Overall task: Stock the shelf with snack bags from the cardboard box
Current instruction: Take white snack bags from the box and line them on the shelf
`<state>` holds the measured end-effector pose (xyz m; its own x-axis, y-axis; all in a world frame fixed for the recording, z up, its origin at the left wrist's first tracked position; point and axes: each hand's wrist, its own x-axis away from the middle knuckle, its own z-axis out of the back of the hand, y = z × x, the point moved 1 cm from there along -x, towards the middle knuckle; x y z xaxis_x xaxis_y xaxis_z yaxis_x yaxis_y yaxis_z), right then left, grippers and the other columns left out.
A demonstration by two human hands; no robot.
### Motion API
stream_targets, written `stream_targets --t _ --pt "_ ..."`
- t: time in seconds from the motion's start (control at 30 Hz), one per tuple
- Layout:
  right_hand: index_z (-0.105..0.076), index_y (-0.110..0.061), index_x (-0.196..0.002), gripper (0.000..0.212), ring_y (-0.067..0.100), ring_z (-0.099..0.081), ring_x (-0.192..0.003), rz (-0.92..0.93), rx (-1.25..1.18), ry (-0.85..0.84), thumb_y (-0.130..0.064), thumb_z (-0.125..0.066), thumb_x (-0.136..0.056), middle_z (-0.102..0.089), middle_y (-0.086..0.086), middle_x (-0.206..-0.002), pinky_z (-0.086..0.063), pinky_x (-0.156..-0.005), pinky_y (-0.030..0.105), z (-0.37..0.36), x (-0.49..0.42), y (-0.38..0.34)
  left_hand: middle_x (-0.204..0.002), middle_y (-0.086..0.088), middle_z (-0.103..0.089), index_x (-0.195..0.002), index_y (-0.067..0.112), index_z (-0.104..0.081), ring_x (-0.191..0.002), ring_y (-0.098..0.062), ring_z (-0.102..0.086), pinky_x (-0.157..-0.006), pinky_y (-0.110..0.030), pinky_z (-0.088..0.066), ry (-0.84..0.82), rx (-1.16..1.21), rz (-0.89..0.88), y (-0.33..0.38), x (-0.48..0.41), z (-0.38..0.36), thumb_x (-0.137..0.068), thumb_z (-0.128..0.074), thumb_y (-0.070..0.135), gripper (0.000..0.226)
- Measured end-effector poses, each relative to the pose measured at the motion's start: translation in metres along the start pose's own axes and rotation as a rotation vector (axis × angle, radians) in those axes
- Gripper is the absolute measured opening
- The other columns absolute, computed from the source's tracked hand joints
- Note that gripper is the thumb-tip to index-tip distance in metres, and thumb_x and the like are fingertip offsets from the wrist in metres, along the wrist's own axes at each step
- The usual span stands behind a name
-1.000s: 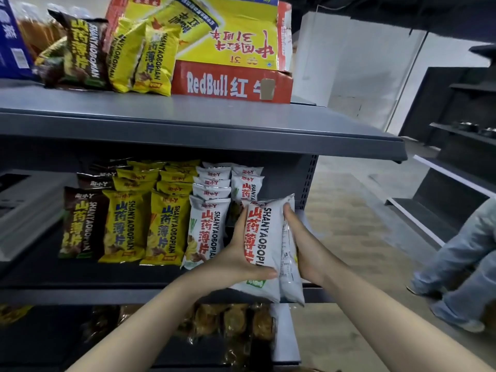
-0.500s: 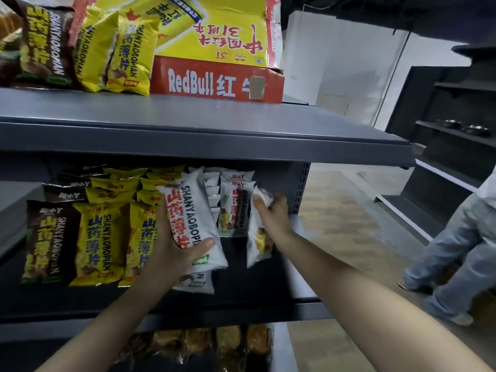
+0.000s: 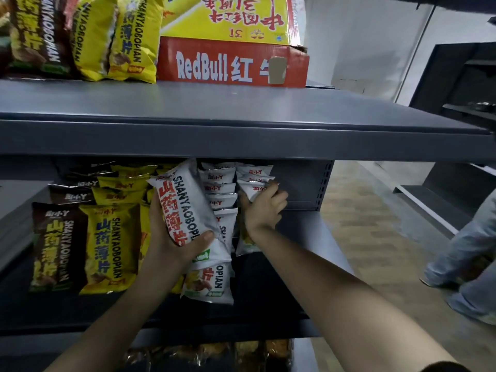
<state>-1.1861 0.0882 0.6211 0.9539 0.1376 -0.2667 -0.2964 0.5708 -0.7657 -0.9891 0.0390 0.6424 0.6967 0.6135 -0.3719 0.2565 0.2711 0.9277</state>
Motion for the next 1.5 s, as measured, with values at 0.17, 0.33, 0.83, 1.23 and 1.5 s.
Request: stream_targets --t 0.17,0.33,0.83,1.23,1.5 --pt "-0.017 -0.010 -0.147 0.087 0.033 -0.016 -0.135 0.058 -0.139 -0.099 -0.047 -0.064 -0.085 -0.010 0.015 -0.152 -0.031 -0.105 0.045 0.003 -0.002 0.010 -0.133 0.016 -0.046 -0.145 0.041 -0.008 -0.109 0.006 -0.056 -0.084 -0.020 -0.051 0.034 0.013 0.002 0.000 0.002 0.004 -0.066 -0.072 0.020 0.104" --pt "-0.004 -0.021 -0.154 0.088 0.028 -0.001 -0.146 0.665 0.257 -0.133 -0.055 -0.053 -0.088 0.000 0.013 -0.159 -0.009 -0.117 0.051 0.044 -0.005 0.054 -0.133 0.021 -0.045 -0.144 0.046 -0.009 -0.109 0.010 -0.055 -0.081 -0.015 -0.050 0.032 0.011 0.001 -0.004 0.004 0.007 -0.061 -0.074 0.029 0.106" --pt "0.022 -0.040 -0.145 0.105 0.041 0.024 -0.142 0.896 0.923 -0.417 -0.065 -0.057 -0.080 0.029 0.019 -0.154 -0.008 -0.110 0.067 0.027 -0.018 0.049 -0.118 0.053 -0.036 -0.132 0.059 -0.008 -0.115 0.022 -0.041 -0.083 -0.003 -0.043 -0.006 0.002 -0.008 -0.003 0.008 -0.009 -0.059 -0.074 0.038 0.101" --pt "-0.047 -0.019 -0.140 0.081 0.038 -0.036 -0.137 1.135 0.950 -0.172 -0.060 -0.067 -0.074 -0.035 0.018 -0.151 -0.035 -0.105 0.058 0.029 0.020 0.056 -0.112 0.058 -0.035 -0.129 0.054 -0.012 -0.108 0.028 -0.042 -0.081 0.001 -0.042 -0.052 -0.013 -0.002 0.002 0.026 -0.008 -0.064 -0.079 0.028 0.098" --pt "-0.057 -0.008 -0.130 0.065 0.046 -0.038 -0.133 1.132 0.753 -0.252 -0.042 -0.073 -0.077 -0.044 0.022 -0.144 -0.033 -0.101 0.068 0.030 0.024 0.049 -0.138 0.033 -0.026 -0.135 0.055 0.003 -0.125 0.015 -0.037 -0.095 -0.010 -0.044 -0.126 -0.076 0.055 -0.008 0.027 -0.012 -0.072 -0.079 0.015 0.111"
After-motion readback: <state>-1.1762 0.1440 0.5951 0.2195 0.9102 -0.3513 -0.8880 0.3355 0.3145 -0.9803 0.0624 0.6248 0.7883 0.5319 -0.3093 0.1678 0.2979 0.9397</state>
